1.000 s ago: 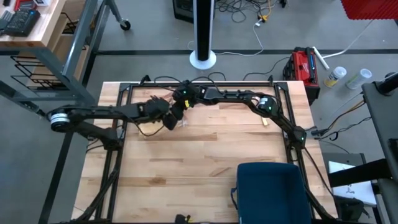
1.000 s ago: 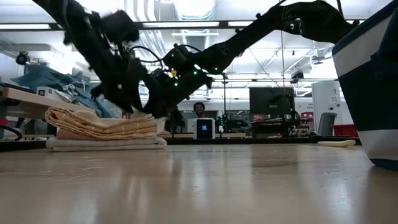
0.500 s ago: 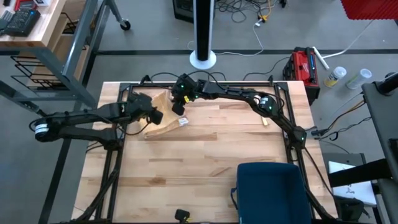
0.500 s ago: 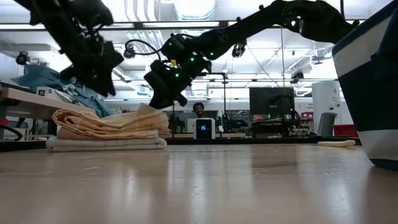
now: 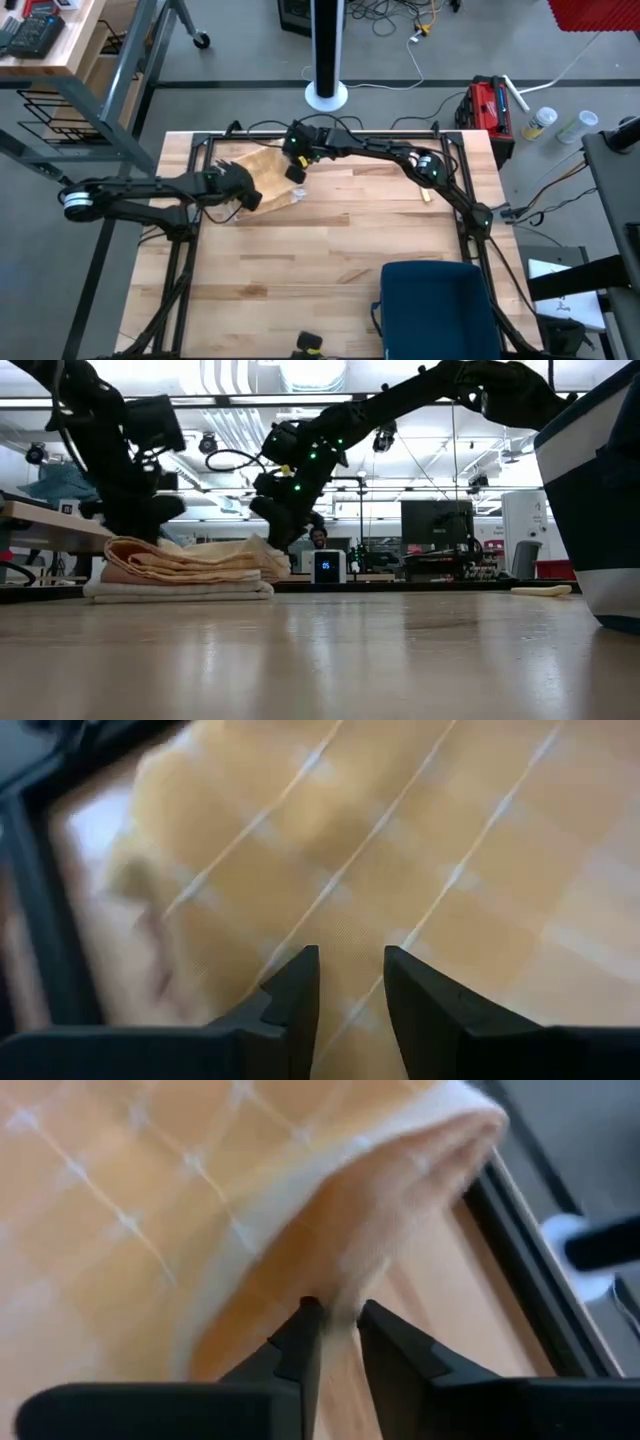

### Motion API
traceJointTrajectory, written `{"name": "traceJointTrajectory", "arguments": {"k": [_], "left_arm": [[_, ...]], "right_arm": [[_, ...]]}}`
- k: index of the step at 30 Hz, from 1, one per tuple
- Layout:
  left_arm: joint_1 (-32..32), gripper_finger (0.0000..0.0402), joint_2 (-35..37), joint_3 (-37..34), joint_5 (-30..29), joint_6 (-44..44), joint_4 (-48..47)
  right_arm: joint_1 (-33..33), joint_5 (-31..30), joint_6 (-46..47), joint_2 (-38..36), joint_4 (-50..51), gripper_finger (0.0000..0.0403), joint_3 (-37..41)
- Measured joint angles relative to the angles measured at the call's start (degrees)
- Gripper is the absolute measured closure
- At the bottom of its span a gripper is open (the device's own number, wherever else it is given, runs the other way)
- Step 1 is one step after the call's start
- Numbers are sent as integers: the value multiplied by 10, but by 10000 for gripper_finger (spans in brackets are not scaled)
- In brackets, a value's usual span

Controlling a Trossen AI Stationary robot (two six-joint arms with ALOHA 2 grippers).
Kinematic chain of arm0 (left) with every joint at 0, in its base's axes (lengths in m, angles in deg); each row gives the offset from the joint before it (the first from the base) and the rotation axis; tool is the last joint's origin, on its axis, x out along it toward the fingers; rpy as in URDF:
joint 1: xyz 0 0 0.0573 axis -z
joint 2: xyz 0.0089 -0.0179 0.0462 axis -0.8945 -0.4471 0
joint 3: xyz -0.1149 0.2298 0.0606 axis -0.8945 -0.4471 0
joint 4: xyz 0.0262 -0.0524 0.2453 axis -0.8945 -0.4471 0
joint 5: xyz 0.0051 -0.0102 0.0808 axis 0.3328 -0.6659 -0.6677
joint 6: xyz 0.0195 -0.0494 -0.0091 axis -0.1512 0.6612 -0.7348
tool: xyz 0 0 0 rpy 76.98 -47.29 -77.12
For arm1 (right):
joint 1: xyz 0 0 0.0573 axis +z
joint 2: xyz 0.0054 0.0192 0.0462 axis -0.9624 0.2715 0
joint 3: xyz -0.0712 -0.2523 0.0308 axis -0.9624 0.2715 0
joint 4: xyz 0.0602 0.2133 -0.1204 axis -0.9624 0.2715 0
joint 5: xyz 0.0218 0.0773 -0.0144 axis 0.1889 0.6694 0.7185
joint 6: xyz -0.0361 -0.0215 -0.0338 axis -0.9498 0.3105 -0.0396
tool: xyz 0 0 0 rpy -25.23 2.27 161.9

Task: Fold towel
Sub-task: Stack the yellow towel on top of the brown towel

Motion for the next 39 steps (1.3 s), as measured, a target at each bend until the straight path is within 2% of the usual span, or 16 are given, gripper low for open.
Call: {"name": "traceJointTrajectory", "arguments": {"k": [7,11,15,18,22,25,27,29,31,34,39], "left_arm": [[-1,313,-3,19,-1,97,-166],[-1,322,14,35,-2,130,-223],[4,324,37,62,29,126,-227],[23,324,50,78,77,71,-198],[65,321,53,78,91,5,-132],[99,304,40,69,110,-20,-91],[120,284,24,64,119,-28,-89],[140,259,5,62,105,-35,-93],[156,234,-11,60,71,-36,-108],[172,202,-33,60,30,-46,-114],[186,177,-70,58,21,-89,-114]], "right_arm": [[3,12,0,0,56,291,-25],[4,64,-1,0,67,272,-29],[4,83,-10,0,80,257,-29],[1,83,-10,0,100,247,-29],[-8,84,-10,-2,115,232,-29],[-21,113,-10,-11,131,219,-28],[-31,174,-8,-15,130,210,-28],[-39,244,-8,-16,126,200,-25],[-40,283,-10,-16,127,190,-16],[-38,282,-13,-16,122,175,1],[-25,272,-11,-17,106,159,11]]}}
